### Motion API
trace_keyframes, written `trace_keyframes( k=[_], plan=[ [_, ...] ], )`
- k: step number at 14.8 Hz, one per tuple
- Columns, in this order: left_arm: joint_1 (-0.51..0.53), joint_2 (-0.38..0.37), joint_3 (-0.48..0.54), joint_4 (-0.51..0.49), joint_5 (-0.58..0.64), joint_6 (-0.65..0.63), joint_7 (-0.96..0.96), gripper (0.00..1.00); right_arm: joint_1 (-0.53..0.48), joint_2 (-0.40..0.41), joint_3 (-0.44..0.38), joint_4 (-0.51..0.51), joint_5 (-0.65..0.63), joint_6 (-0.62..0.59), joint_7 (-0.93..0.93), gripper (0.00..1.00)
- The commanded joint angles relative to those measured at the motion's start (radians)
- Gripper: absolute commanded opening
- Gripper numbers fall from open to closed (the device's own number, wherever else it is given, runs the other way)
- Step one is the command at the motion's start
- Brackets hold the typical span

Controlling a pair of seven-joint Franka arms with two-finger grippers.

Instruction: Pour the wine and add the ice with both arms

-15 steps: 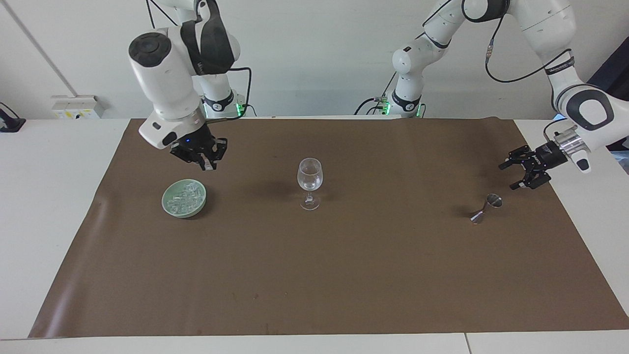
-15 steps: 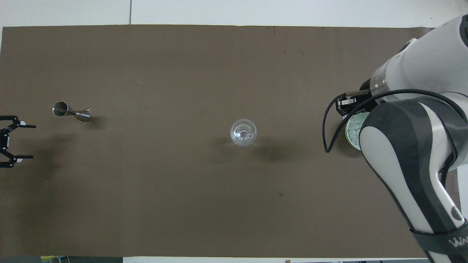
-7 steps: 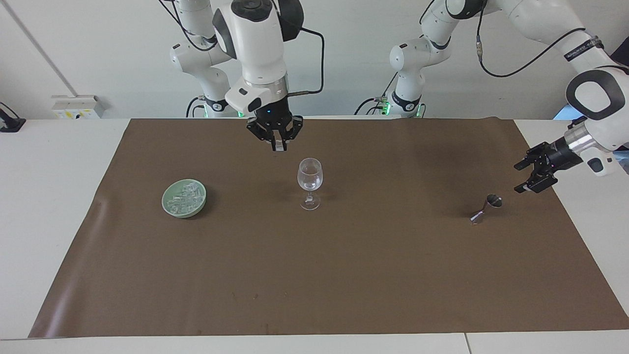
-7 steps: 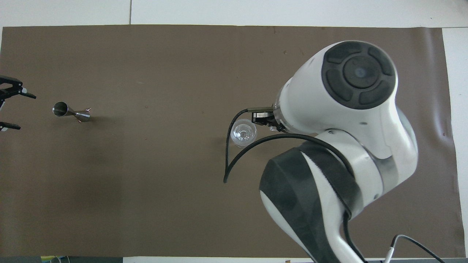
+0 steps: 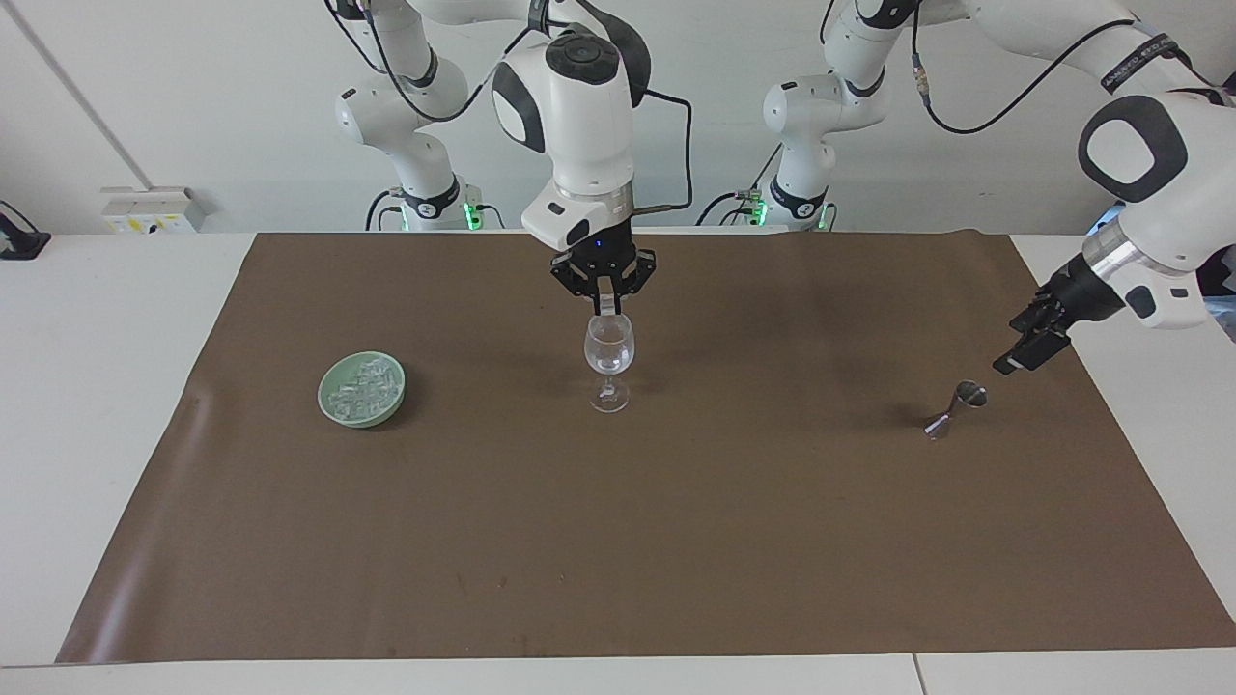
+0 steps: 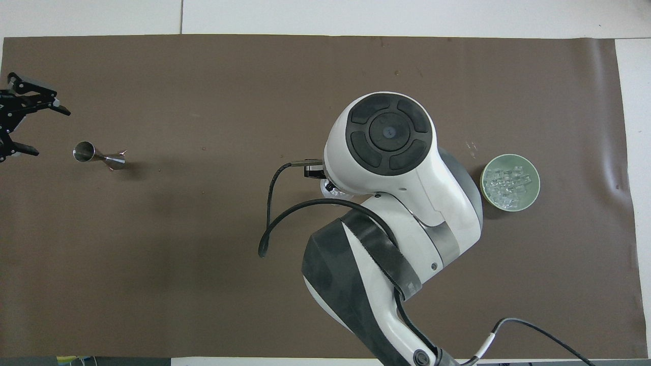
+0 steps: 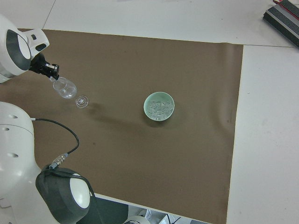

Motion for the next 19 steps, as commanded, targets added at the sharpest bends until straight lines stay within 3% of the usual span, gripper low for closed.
trace_keyframes(
  k=[1,4,7,9,13,17,19],
  plan=[
    [-0.033,0.004,0.009,0.015,0.021,0.03,-0.004,1.0,0.006,-0.035,-0.002,-0.09,-0.011,0.061,0.016,0.06],
    [-0.07,0.006,0.006,0.0,0.015,0.169,-0.015,1.0,0.016,-0.046,-0.002,-0.109,-0.011,0.058,0.016,0.1],
    [-0.091,-0.02,0.008,-0.054,0.022,0.174,0.002,1.0,0.018,-0.046,-0.002,-0.109,-0.011,0.057,0.016,0.33],
    [-0.091,-0.02,0.011,-0.05,0.033,0.173,0.159,1.0,0.019,-0.046,-0.002,-0.103,-0.011,0.052,0.017,0.45],
    [-0.094,-0.075,0.008,-0.05,0.162,0.053,0.46,1.0,0.015,-0.034,-0.004,-0.072,-0.011,0.04,0.016,0.48],
    [-0.093,-0.135,0.008,-0.034,0.165,-0.071,0.623,1.0,0.004,-0.034,-0.005,-0.054,-0.012,0.024,0.012,0.47],
    [-0.09,-0.125,0.008,0.016,0.167,-0.149,0.689,1.0,-0.023,-0.013,-0.005,0.031,-0.037,-0.052,0.005,0.48]
  ],
)
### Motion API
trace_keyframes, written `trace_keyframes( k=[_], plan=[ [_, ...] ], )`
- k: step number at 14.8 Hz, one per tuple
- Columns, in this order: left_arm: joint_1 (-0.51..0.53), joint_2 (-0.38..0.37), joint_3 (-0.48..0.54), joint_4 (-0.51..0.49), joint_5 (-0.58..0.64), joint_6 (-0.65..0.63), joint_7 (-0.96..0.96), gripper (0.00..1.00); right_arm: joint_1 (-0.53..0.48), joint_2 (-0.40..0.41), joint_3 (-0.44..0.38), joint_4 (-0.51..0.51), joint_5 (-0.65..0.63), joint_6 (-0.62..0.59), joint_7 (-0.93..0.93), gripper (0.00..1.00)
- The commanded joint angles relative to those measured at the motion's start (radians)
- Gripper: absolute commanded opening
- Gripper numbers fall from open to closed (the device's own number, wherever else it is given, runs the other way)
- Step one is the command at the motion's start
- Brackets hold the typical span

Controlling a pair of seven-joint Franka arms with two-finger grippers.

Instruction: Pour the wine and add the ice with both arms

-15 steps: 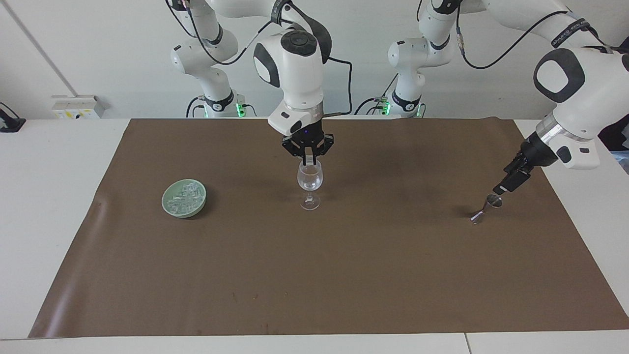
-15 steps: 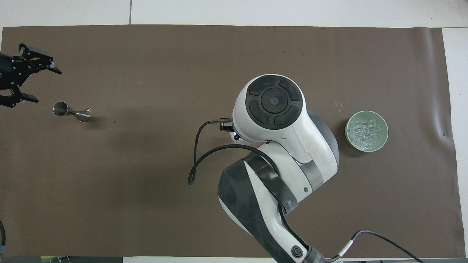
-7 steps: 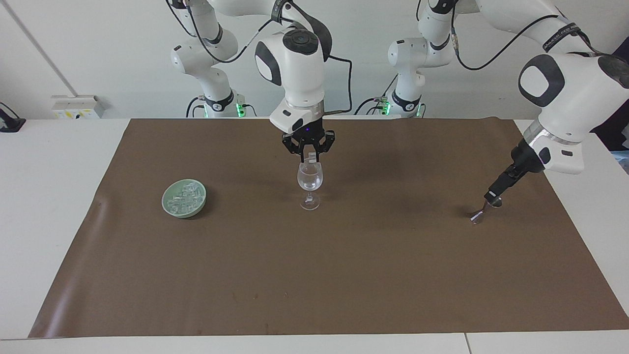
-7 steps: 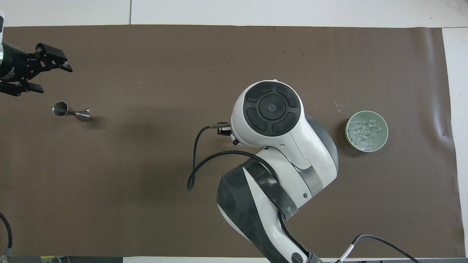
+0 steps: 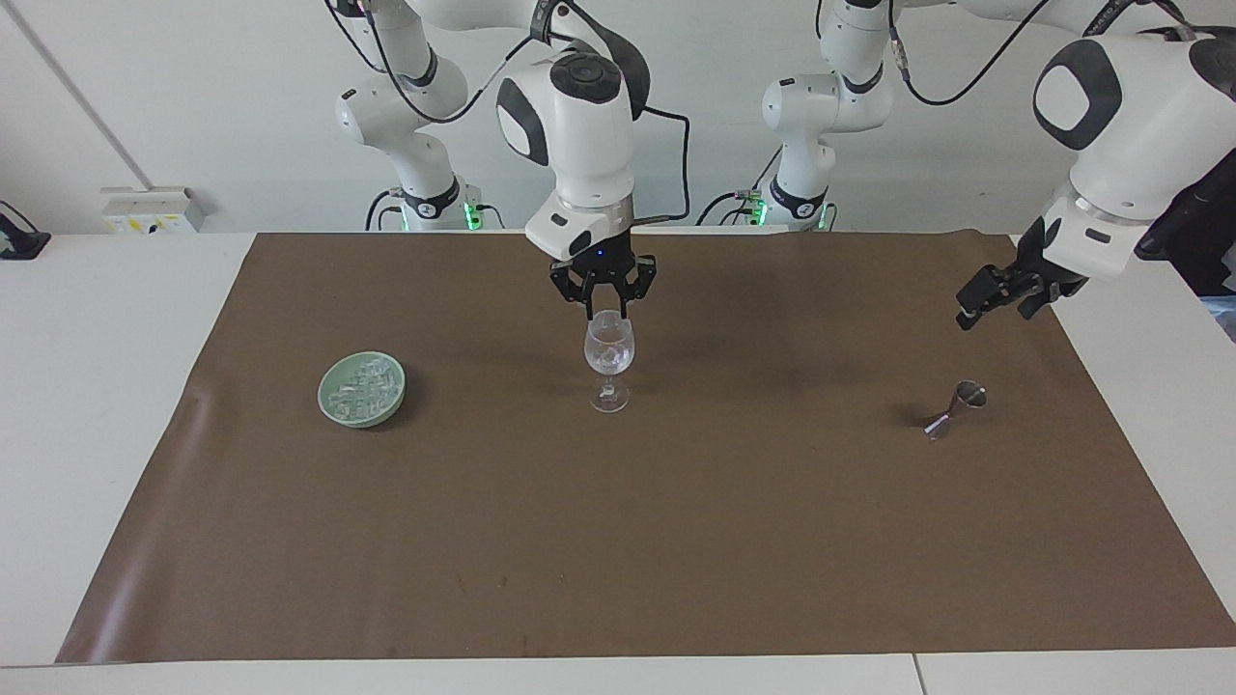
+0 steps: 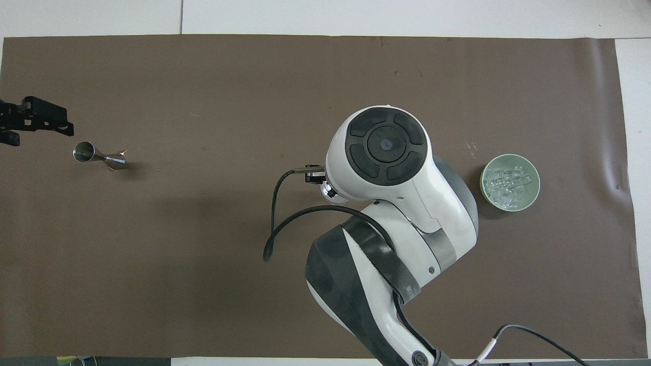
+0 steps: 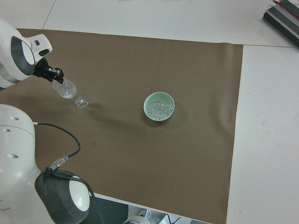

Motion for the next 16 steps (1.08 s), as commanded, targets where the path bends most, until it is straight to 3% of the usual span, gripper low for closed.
trace_keyframes(
  k=[1,5,6,16],
  plan=[
    [-0.005,-0.004,0.006,0.042,0.022,-0.096,0.08,1.0,-0.042,0.013,0.004,0.108,-0.042,-0.096,0.003,0.54],
    [-0.003,-0.074,-0.019,-0.01,0.017,-0.145,0.089,1.0,-0.146,-0.031,-0.002,0.116,-0.039,-0.158,-0.09,0.87],
    [-0.005,-0.09,-0.022,-0.038,0.02,-0.141,0.089,1.0,-0.183,-0.054,-0.002,0.112,-0.039,-0.186,-0.118,1.0],
    [-0.008,-0.098,-0.035,-0.063,0.02,-0.099,0.13,1.0,-0.522,-0.207,-0.005,0.098,-0.039,-0.447,-0.448,1.0]
  ],
)
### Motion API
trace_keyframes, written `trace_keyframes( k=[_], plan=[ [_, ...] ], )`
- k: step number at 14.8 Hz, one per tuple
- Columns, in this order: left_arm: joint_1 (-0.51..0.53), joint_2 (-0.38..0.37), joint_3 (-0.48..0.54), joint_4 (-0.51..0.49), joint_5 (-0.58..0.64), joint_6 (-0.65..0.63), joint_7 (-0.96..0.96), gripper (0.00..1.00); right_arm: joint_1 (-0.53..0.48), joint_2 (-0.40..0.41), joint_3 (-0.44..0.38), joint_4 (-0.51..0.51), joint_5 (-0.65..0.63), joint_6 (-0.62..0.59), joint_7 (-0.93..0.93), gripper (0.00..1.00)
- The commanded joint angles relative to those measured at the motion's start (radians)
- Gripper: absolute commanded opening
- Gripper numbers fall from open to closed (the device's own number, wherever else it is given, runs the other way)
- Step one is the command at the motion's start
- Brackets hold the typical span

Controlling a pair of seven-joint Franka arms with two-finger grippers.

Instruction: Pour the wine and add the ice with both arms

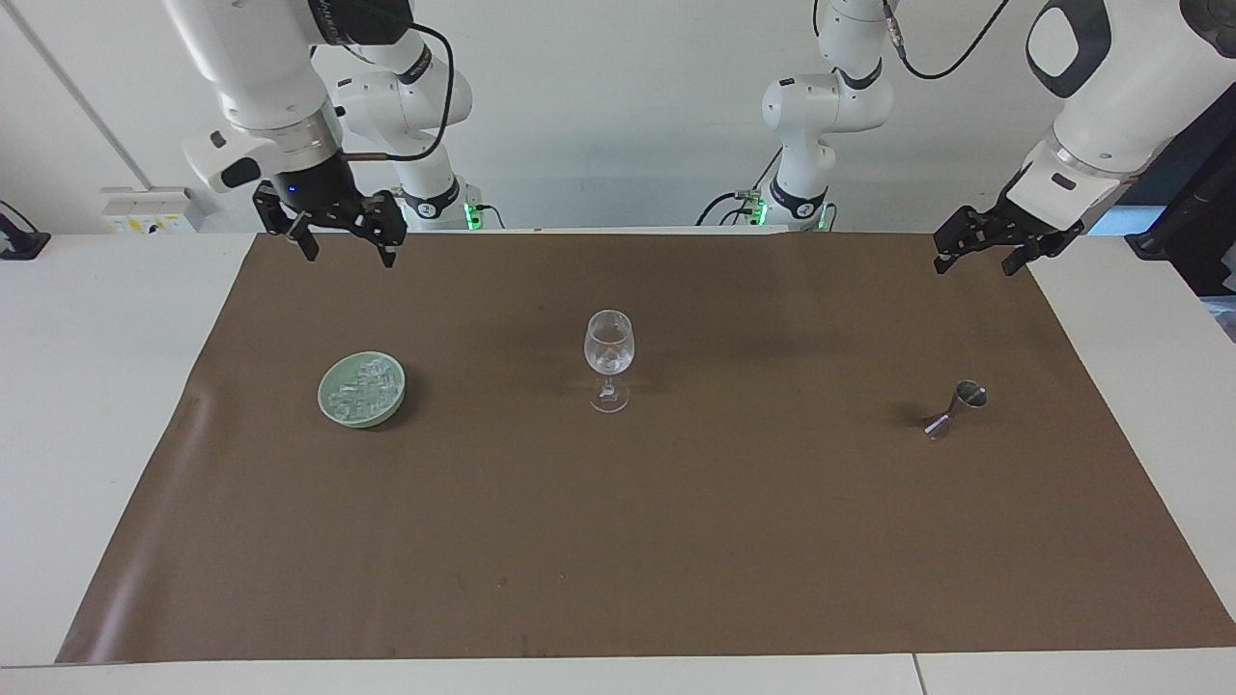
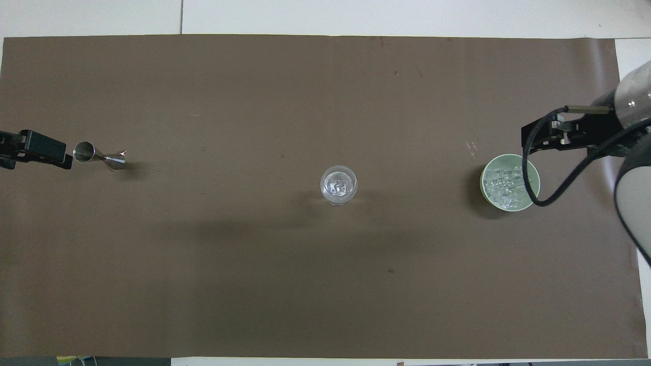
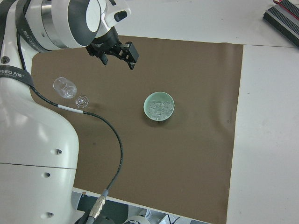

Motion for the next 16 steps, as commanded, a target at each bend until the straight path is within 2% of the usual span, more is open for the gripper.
trace_keyframes(
  k=[1,4,9,16],
  plan=[
    [-0.007,-0.031,0.0,-0.04,0.017,0.015,0.012,1.0,-0.053,-0.033,0.014,-0.021,-0.002,-0.011,-0.036,1.0],
    [-0.019,-0.034,-0.002,-0.04,0.049,0.012,0.015,1.0,-0.06,-0.05,0.014,-0.035,0.002,-0.014,-0.039,1.0],
    [-0.024,-0.044,-0.004,-0.06,0.053,0.038,0.026,1.0,-0.122,-0.097,0.015,-0.138,0.008,0.063,-0.082,1.0],
    [-0.019,-0.042,-0.002,-0.056,0.048,0.051,0.02,1.0,-0.132,-0.12,-0.009,-0.131,0.01,0.051,-0.118,1.0]
  ],
)
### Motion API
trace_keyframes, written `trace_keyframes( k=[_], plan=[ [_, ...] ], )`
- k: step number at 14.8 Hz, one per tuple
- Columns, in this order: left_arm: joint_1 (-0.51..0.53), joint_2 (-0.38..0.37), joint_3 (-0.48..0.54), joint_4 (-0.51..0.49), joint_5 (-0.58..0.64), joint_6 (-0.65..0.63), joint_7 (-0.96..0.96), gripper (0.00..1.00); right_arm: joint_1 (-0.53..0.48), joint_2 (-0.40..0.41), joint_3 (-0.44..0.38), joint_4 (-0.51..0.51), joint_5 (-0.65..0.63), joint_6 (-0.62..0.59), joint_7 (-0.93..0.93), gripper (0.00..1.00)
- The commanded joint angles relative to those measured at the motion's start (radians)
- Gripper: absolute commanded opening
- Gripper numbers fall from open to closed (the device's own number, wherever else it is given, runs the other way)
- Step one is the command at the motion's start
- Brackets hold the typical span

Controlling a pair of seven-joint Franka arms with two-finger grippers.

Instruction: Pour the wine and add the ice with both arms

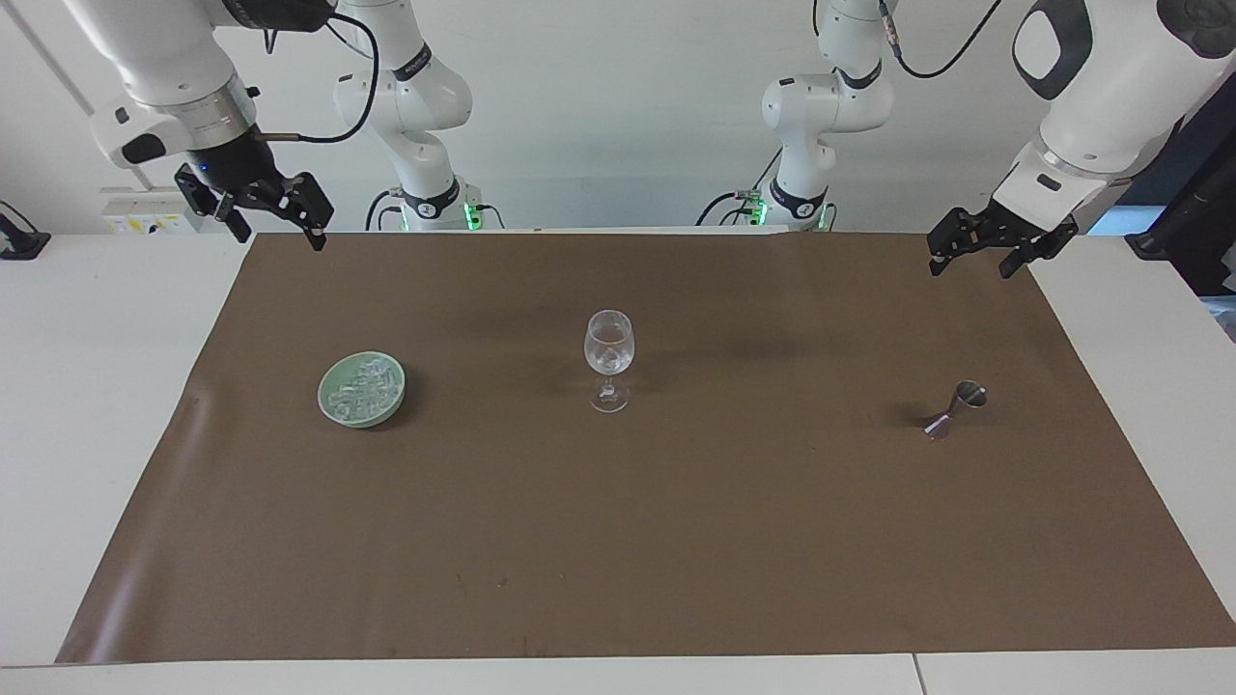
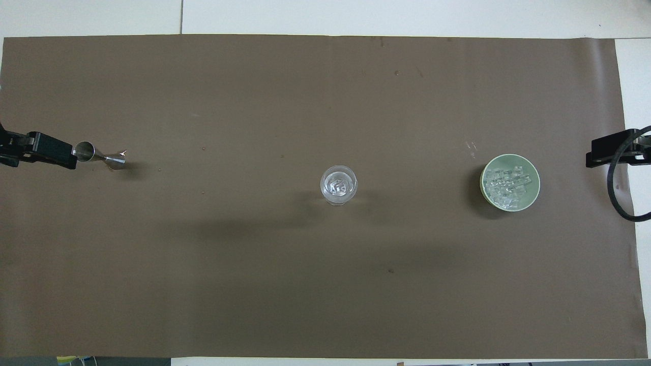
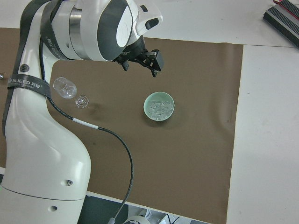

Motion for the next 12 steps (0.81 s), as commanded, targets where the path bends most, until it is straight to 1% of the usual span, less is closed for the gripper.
trace_keyframes(
  k=[1,6,12],
  plan=[
    [-0.005,-0.033,0.005,-0.039,0.021,0.025,0.01,1.0,-0.017,-0.026,-0.01,-0.033,0.009,0.002,-0.033,1.0],
    [0.0,-0.033,0.005,-0.039,0.021,0.025,0.008,1.0,-0.017,-0.026,-0.027,-0.03,0.01,-0.009,-0.1,1.0],
    [0.0,-0.033,0.005,-0.039,0.021,0.025,0.008,1.0,-0.029,-0.032,-0.036,-0.09,0.009,0.017,-0.108,1.0]
  ],
)
